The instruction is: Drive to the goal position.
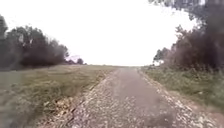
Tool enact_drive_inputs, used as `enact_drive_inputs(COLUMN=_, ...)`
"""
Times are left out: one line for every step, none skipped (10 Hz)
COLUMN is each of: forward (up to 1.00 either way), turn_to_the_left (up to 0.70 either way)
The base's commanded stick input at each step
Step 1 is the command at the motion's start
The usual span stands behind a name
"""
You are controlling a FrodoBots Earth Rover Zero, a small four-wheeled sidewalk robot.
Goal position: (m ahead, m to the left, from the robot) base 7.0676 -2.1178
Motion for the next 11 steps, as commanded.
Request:
enact_drive_inputs(forward=0.7, turn_to_the_left=-0.09)
enact_drive_inputs(forward=0.7, turn_to_the_left=-0.06)
enact_drive_inputs(forward=0.7, turn_to_the_left=-0.03)
enact_drive_inputs(forward=0.69, turn_to_the_left=-0.01)
enact_drive_inputs(forward=0.61, turn_to_the_left=-0.09)
enact_drive_inputs(forward=0.53, turn_to_the_left=-0.17)
enact_drive_inputs(forward=0.45, turn_to_the_left=-0.25)
enact_drive_inputs(forward=0.38, turn_to_the_left=-0.32)
enact_drive_inputs(forward=0.3, turn_to_the_left=-0.4)
enact_drive_inputs(forward=0.22, turn_to_the_left=-0.48)
enact_drive_inputs(forward=0.14, turn_to_the_left=-0.56)
